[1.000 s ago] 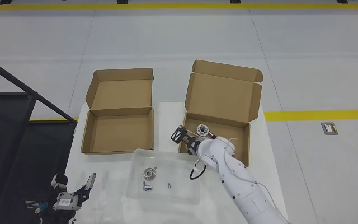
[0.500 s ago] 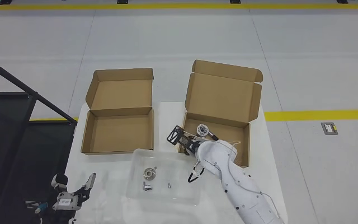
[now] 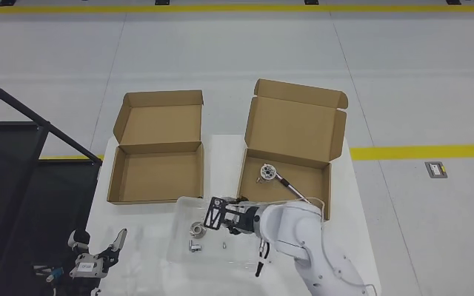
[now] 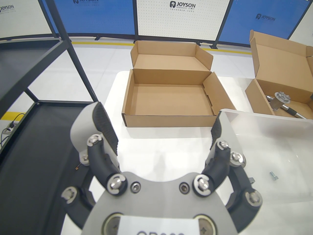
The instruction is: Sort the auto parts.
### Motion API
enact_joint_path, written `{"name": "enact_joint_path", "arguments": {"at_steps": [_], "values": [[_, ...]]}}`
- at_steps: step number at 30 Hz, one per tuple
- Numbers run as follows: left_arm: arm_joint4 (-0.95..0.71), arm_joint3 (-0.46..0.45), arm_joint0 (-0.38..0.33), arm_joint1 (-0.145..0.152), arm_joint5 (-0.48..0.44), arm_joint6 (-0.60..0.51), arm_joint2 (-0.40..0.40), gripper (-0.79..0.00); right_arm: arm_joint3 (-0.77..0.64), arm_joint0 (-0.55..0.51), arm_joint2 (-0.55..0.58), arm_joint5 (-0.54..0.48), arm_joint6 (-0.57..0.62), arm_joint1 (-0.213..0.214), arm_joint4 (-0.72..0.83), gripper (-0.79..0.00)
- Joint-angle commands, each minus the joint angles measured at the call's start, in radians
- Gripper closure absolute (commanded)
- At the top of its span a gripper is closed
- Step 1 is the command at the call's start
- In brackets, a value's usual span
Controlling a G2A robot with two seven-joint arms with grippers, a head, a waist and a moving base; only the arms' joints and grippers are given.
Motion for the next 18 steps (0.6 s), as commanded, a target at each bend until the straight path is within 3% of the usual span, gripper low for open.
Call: {"name": "enact_joint_path", "arguments": {"at_steps": [1,18], "values": [[0.000,0.000,0.000,0.000,0.000,0.000,0.000,-0.785,0.001,0.005,-0.006,-0.004,0.041,0.000,0.024,-0.785],[0.000,0.000,0.000,0.000,0.000,0.000,0.000,-0.785,0.004,0.005,-0.015,-0.008,0.032,0.000,0.023,-0.785]]}}
